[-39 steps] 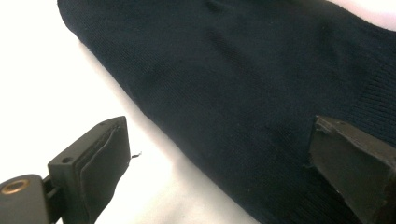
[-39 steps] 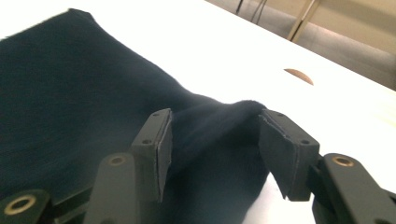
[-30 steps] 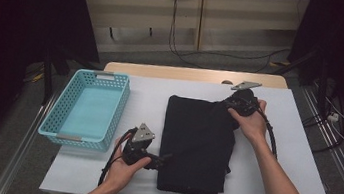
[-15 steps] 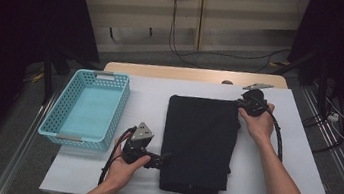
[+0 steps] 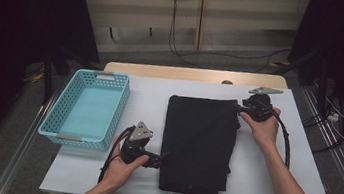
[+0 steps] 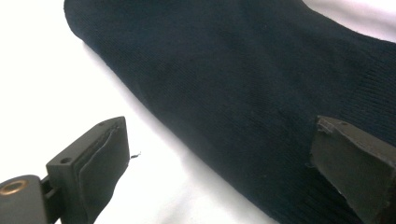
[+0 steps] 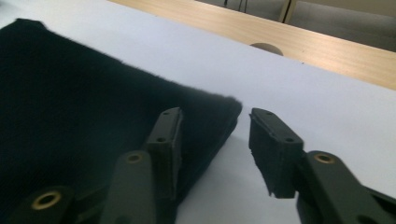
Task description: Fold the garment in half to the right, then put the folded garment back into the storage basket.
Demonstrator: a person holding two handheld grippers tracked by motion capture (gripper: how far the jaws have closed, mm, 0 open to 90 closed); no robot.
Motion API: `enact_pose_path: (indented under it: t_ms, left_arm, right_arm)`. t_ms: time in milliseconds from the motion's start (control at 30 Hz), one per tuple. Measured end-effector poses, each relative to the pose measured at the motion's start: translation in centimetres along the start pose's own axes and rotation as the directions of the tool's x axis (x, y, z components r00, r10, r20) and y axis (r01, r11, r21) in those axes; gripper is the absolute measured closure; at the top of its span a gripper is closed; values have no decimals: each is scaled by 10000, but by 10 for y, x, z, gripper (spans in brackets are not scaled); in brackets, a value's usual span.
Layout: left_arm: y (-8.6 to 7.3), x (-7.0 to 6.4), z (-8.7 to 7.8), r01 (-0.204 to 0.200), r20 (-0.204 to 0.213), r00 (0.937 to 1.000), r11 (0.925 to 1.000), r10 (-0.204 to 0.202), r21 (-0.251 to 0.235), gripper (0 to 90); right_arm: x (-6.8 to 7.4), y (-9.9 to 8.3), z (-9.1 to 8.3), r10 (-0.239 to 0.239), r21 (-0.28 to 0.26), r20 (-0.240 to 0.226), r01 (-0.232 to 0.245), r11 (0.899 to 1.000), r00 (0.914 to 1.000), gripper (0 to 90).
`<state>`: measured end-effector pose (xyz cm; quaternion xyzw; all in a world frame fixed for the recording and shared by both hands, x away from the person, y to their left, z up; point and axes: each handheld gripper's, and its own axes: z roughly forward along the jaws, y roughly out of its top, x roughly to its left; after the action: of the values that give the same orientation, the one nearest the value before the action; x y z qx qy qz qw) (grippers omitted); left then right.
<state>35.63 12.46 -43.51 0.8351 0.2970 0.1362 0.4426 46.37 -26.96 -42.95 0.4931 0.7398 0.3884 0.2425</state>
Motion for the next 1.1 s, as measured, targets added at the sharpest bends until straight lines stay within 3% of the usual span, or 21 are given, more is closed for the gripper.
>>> enact_pose_path:
  t_ms: [133,433,667,833,1100]
  left_arm:
    - [0,4,0,117,-86,9999,9999,-118,-67,54]
    - [2,9,-15,207,-520,9984,9980,-238,-596,54]
    - [1,16,-20,345,-962,9946,9979,-397,-552,58]
    - [1,19,-21,478,-989,9937,9971,-534,-587,60]
    - [0,17,-20,193,-834,9963,9990,-226,-403,59]
  right_arm:
    - [5,-8,-8,-166,19,-283,166,9999,9995,476]
    - [19,-9,-35,-334,-657,-1021,268,9975,9942,408]
    - [33,-12,-44,-553,-460,-1424,492,9977,9883,349]
    - [48,-15,-55,-746,-562,-1921,649,9963,9785,317]
    - [70,-28,-67,-1258,-449,-2531,1183,9920,9592,281]
